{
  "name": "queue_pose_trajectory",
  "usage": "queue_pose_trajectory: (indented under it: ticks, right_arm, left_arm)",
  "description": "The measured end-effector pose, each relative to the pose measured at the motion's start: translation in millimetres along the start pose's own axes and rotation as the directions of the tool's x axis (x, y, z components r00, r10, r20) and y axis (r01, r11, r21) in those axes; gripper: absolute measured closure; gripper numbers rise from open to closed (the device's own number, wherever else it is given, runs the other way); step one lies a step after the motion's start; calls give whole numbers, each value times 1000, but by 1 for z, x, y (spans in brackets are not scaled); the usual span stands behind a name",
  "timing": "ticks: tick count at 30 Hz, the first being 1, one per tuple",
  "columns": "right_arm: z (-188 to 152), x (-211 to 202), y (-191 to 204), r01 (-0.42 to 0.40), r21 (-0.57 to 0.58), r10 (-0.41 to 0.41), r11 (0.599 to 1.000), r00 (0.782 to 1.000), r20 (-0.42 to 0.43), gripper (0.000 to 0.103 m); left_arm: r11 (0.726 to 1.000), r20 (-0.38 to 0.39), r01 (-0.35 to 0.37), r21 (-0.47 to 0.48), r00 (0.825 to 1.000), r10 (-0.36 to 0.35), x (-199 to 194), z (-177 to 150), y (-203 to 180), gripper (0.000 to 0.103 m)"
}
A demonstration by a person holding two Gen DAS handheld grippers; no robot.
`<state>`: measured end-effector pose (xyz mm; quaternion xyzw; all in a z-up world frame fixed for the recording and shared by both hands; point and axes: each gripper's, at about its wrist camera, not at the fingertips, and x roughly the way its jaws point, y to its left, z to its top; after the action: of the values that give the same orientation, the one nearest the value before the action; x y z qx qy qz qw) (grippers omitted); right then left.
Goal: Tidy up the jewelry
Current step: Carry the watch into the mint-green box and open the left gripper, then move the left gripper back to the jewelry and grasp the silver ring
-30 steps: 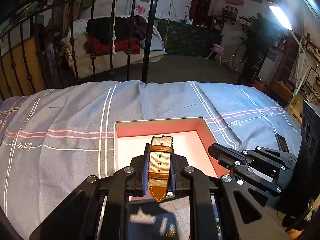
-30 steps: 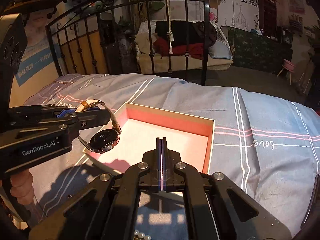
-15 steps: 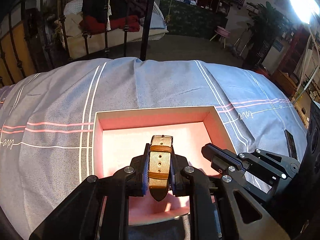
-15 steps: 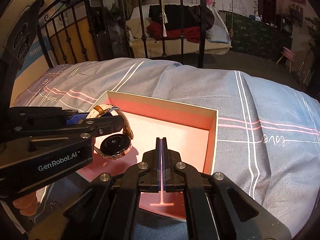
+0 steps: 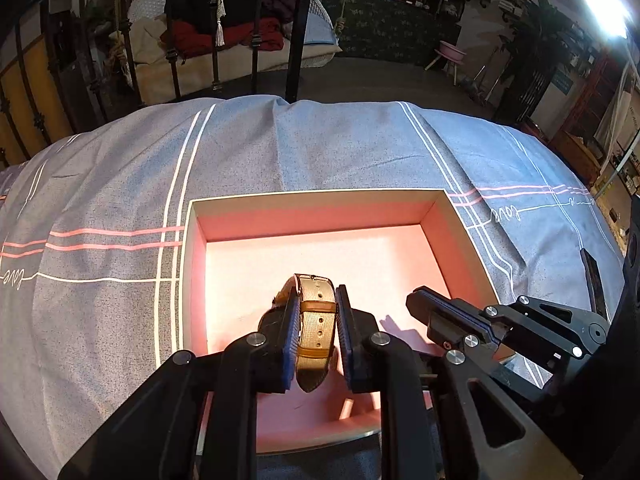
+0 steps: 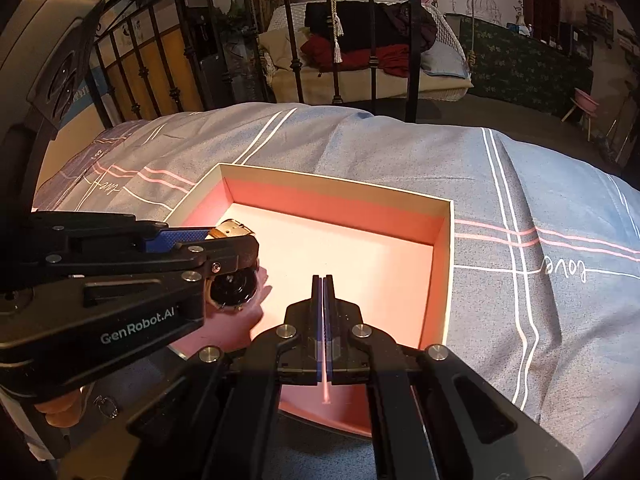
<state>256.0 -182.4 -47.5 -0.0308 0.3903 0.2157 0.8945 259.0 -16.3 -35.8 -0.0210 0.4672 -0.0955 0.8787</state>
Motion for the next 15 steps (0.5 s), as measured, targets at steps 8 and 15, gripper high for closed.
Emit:
queue_pose_trajectory:
  ticks: [8,15]
  right_arm:
    - [-3,-14,4,13,2,-13,1000,999,30,81]
    - [-14,-62,10,69,-3,-68,998,986,154,15]
  left_arm:
    - [1000,84,3,-8,996,-2,-32,1,2,44]
    - [1000,152,10,-5,988,-10,-73,-21,5,26]
